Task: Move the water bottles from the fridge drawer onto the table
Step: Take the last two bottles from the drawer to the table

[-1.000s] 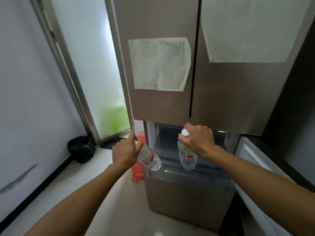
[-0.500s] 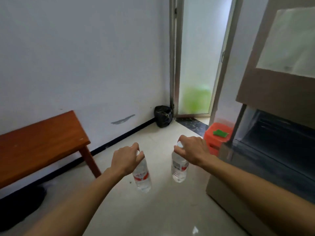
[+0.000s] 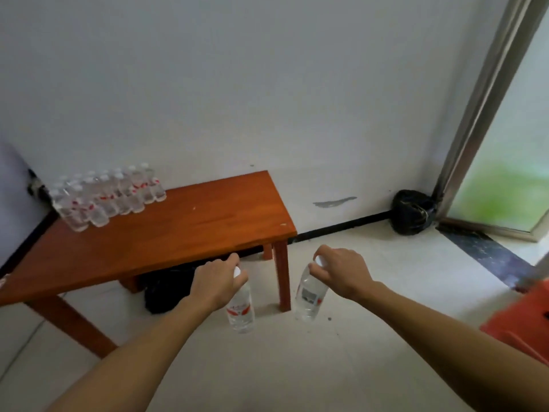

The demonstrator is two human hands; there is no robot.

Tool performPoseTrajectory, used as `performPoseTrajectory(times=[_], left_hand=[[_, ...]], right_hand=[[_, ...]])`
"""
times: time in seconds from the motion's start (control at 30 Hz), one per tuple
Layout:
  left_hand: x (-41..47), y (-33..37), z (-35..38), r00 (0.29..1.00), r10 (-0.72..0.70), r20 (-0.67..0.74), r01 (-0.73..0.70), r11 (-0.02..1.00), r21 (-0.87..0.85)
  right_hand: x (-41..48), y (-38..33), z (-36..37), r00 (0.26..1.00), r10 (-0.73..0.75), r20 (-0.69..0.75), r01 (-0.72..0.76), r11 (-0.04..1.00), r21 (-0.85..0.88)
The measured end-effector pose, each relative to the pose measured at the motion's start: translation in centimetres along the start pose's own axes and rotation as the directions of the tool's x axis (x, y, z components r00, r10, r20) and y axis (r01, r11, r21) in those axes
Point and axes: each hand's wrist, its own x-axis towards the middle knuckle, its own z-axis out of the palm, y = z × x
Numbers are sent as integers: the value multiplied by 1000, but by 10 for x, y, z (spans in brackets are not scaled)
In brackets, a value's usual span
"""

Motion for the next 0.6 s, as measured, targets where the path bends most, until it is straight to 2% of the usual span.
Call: performPoseTrajectory(times=[0.2, 0.4, 0.6], left_hand=[[27, -99, 19, 980, -194, 32, 195, 981, -23], [86, -191, 22, 951, -298, 81, 302, 952, -43], [126, -283, 8, 895, -445, 2, 445, 894, -47]], right_hand=[[108, -67, 54, 973, -215, 81, 214, 977, 22], [231, -125, 105, 916, -374, 147, 375, 927, 23], [334, -200, 134, 854, -496, 160, 498, 867, 29]])
